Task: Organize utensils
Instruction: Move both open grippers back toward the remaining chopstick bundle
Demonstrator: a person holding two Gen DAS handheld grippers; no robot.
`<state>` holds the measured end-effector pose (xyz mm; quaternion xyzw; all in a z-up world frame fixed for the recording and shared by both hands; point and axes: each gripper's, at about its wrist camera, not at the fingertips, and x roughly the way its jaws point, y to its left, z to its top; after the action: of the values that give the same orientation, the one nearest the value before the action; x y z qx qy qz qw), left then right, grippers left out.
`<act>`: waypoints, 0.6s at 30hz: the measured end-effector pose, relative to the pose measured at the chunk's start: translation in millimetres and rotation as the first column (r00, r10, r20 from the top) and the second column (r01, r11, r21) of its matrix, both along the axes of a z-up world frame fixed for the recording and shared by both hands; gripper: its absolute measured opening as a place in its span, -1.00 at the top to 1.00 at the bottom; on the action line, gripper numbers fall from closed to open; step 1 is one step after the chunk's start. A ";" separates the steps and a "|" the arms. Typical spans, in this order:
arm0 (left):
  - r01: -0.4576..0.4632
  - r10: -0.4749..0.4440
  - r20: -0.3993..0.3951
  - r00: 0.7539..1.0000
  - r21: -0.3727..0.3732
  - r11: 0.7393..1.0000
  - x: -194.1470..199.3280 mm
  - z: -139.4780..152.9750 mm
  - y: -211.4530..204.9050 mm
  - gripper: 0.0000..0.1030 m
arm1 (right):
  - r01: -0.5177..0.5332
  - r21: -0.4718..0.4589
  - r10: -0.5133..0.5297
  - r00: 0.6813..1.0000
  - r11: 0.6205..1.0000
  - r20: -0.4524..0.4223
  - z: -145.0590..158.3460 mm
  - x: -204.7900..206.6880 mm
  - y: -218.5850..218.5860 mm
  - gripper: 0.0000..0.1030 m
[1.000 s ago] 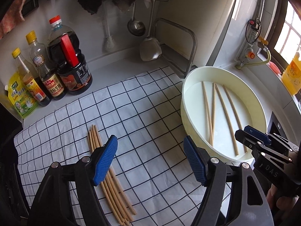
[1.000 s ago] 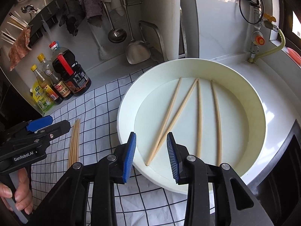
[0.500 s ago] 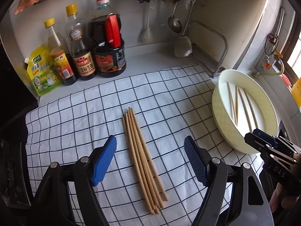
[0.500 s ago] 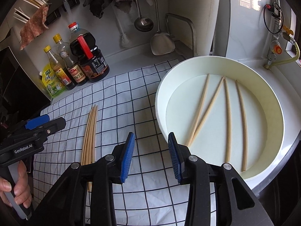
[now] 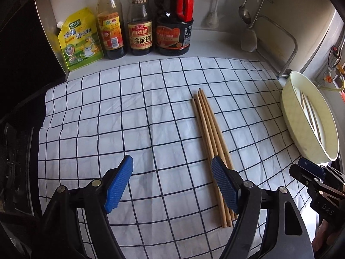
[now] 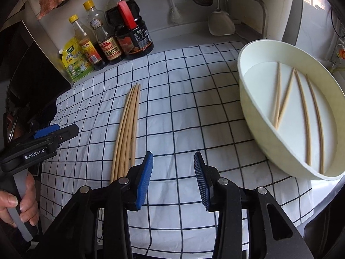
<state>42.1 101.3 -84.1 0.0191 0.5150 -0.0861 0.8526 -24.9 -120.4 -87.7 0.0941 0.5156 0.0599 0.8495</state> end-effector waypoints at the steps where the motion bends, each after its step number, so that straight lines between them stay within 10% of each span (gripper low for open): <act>1: 0.003 -0.003 -0.003 1.000 0.006 1.000 -0.8 -4.1 1.4 -0.44 | -0.004 0.001 0.004 1.000 1.000 -0.009 -3.5 0.1 3.9 0.22; 18: 0.032 -0.033 -0.032 0.999 -0.007 0.999 7.0 -45.3 3.7 -0.49 | -0.064 -0.022 0.063 0.997 0.998 -0.038 -46.7 27.1 49.5 0.22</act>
<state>49.1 105.0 -129.5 0.0234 0.5281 -0.1019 0.8427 2.2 -70.9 -134.4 0.0688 0.5347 0.0793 0.8385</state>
